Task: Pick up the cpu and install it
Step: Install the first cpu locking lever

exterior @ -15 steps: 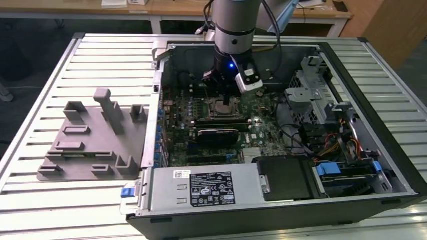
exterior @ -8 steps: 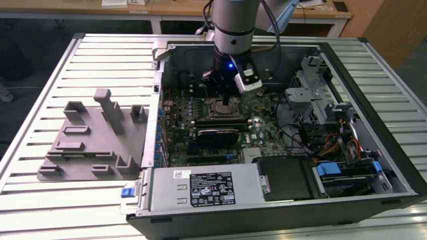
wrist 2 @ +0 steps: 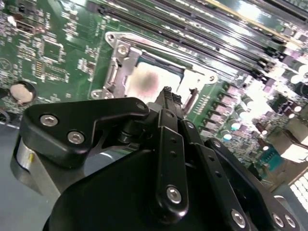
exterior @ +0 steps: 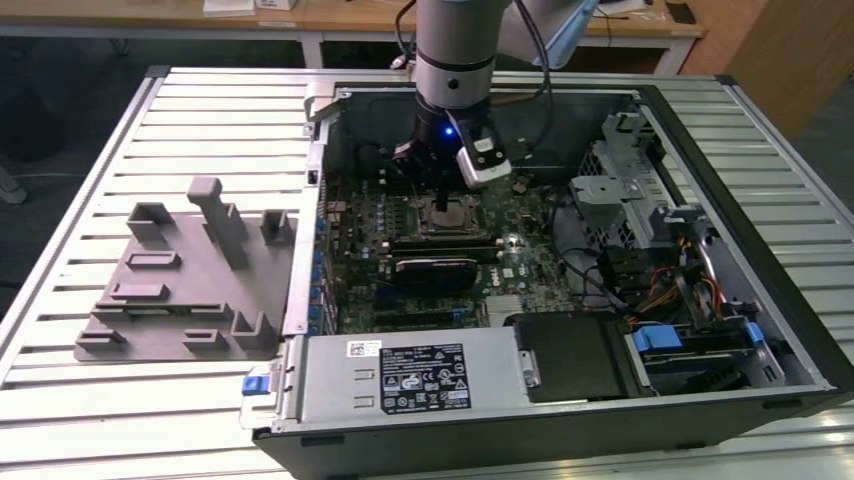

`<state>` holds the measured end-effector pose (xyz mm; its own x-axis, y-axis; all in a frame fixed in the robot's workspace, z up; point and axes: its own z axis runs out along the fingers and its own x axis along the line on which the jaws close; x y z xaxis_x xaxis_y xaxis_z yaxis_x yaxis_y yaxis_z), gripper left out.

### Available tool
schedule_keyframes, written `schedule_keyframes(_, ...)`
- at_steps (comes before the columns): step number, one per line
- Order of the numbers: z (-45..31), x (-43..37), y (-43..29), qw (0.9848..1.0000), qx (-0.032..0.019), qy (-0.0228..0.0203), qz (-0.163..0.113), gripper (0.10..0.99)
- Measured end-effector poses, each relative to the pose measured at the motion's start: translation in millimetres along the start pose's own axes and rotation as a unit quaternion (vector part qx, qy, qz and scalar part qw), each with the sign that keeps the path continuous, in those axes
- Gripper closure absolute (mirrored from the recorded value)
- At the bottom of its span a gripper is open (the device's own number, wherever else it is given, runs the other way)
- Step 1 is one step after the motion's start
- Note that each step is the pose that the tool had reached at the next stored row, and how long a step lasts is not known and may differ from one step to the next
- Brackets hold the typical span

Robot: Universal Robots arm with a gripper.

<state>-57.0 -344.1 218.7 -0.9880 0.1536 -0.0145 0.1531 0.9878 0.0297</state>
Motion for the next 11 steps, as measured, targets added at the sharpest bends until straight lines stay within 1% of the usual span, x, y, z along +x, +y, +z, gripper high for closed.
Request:
schedule_keyframes(7,-0.3,12.6,-2.0,1.0000,0.0000,0.0000,0.000,0.980)
schedule_keyframes(11,-0.4,18.2,-2.8,1.0000,0.0000,0.0000,0.000,0.980)
